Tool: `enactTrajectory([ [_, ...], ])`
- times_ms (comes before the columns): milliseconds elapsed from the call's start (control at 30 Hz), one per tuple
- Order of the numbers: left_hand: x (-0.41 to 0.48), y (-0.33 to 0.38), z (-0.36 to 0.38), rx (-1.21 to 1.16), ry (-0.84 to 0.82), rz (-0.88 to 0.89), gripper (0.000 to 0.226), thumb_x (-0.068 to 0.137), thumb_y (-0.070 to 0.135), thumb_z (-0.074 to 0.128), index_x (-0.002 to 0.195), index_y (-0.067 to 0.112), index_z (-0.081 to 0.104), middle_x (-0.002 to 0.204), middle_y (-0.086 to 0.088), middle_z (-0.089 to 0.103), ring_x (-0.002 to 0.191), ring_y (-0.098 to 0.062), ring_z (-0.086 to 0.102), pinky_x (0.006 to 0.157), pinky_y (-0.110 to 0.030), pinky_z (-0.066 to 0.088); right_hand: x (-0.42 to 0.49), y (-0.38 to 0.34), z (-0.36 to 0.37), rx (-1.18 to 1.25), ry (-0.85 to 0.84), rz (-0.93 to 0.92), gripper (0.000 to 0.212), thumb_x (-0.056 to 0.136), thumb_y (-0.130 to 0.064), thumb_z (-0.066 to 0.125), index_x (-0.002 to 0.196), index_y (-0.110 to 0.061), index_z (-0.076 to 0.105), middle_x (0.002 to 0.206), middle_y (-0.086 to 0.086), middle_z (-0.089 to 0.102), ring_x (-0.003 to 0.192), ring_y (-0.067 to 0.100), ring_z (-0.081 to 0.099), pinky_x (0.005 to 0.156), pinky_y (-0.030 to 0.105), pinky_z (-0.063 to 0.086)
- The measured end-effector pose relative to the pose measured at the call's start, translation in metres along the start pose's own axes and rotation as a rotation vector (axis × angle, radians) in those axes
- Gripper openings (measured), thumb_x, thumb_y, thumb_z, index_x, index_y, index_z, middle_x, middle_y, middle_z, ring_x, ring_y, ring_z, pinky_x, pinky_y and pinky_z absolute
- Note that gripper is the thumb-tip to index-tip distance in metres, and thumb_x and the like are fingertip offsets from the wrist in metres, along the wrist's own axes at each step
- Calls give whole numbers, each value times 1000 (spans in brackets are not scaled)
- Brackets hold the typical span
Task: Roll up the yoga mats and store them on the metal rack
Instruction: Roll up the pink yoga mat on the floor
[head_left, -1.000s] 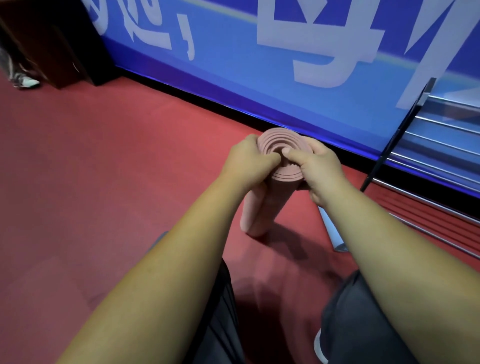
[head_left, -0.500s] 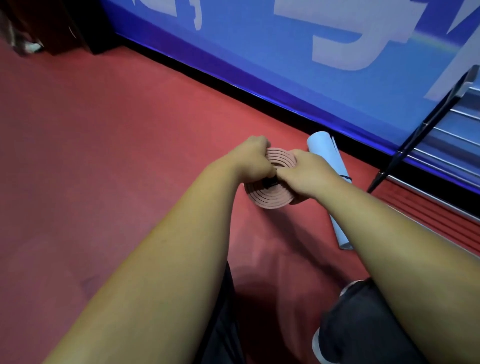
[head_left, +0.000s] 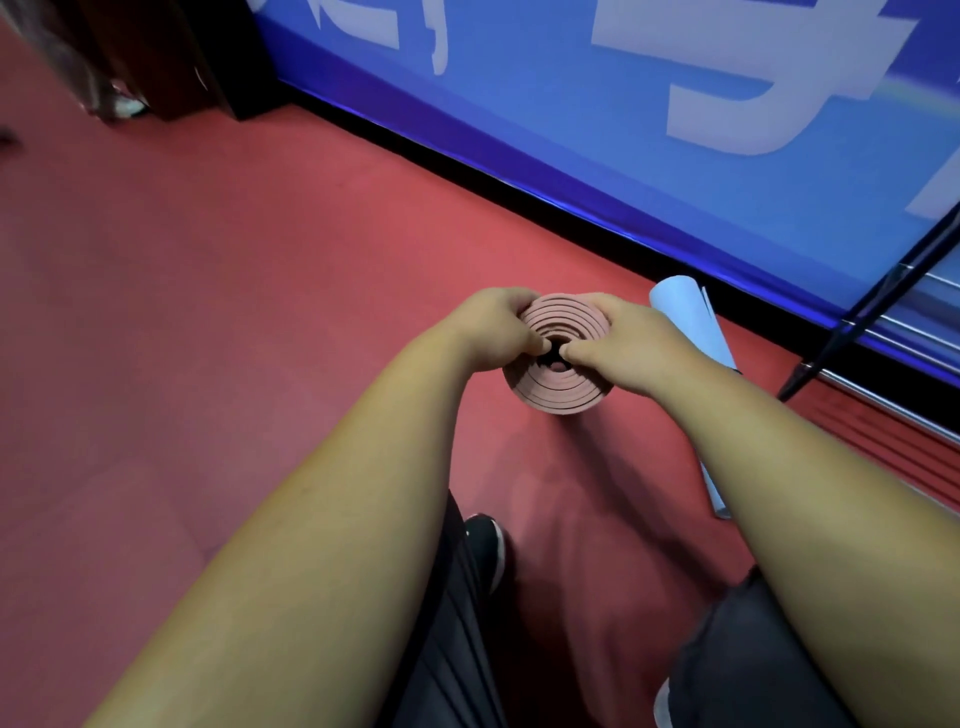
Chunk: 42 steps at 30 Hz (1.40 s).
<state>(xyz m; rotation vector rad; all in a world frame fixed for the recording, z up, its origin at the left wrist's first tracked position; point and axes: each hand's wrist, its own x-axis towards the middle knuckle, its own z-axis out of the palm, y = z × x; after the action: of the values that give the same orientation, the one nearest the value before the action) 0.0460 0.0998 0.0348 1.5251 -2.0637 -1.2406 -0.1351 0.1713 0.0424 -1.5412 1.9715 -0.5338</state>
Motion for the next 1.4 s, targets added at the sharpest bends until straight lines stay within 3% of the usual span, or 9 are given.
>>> enactTrajectory([
  [167,4,-19,-18,-60,-5,-90,40,78,-1,75,113,19,76,104,-8,80,101,-28,77,96,-53,62,7,-19,16,-14,20,-44,50,81,-46,82,128,-40,69,112,-10,75,100,15,68,80,30,51],
  [300,2,-35,-38,-82,-162,-106,56,79,-2,76,129,21,72,114,-9,80,112,-31,75,103,-56,59,15,-34,33,-66,19,-9,45,71,-44,86,106,-26,63,103,-1,70,93,21,67,64,32,51],
  [500,-30,-91,-64,-155,-201,-217,62,92,3,73,139,42,59,125,-6,73,113,-31,71,79,-66,64,19,-71,84,-171,-36,-62,56,53,-56,85,95,-29,59,101,-2,70,88,21,68,76,44,61],
  [600,-46,-137,-62,-290,-162,-226,67,89,-5,74,139,38,61,117,-5,75,102,-30,73,80,-62,64,25,-93,108,-326,-127,-112,67,49,-64,82,102,-31,59,107,-2,67,95,22,64,81,40,56],
  [733,-65,-191,-65,-445,-108,-215,68,90,-12,69,144,30,62,112,-4,75,96,-22,72,71,-41,63,33,-138,137,-548,-348,-177,92,59,-57,91,143,-31,59,132,9,64,109,29,67,78,34,55],
  [1000,-125,-308,-59,-675,20,-364,71,85,-10,68,131,44,68,111,-4,75,103,-24,70,97,-60,57,5,-218,255,-863,-568,-240,70,68,-50,92,127,-18,73,134,15,62,112,36,64,87,37,55],
  [1233,-204,-409,3,-1009,85,-732,66,86,-18,32,132,19,63,116,-1,76,95,-18,74,74,-31,65,-42,-199,365,-1031,-640,-389,78,78,-46,82,146,-18,60,145,11,54,136,38,51,106,51,53],
  [1333,-226,-445,52,-739,186,-912,25,106,-4,48,119,11,63,112,-13,71,72,-14,73,57,-18,56,-44,-194,381,-1105,-639,-477,73,85,-50,75,149,-18,57,145,13,52,135,40,50,102,52,54],
  [1400,-235,-470,87,-391,65,-933,26,104,11,65,129,7,68,127,-15,70,104,-23,74,86,-21,57,-44,-188,386,-1147,-628,-513,71,88,-52,72,148,-19,54,142,13,51,134,40,49,97,51,52],
])
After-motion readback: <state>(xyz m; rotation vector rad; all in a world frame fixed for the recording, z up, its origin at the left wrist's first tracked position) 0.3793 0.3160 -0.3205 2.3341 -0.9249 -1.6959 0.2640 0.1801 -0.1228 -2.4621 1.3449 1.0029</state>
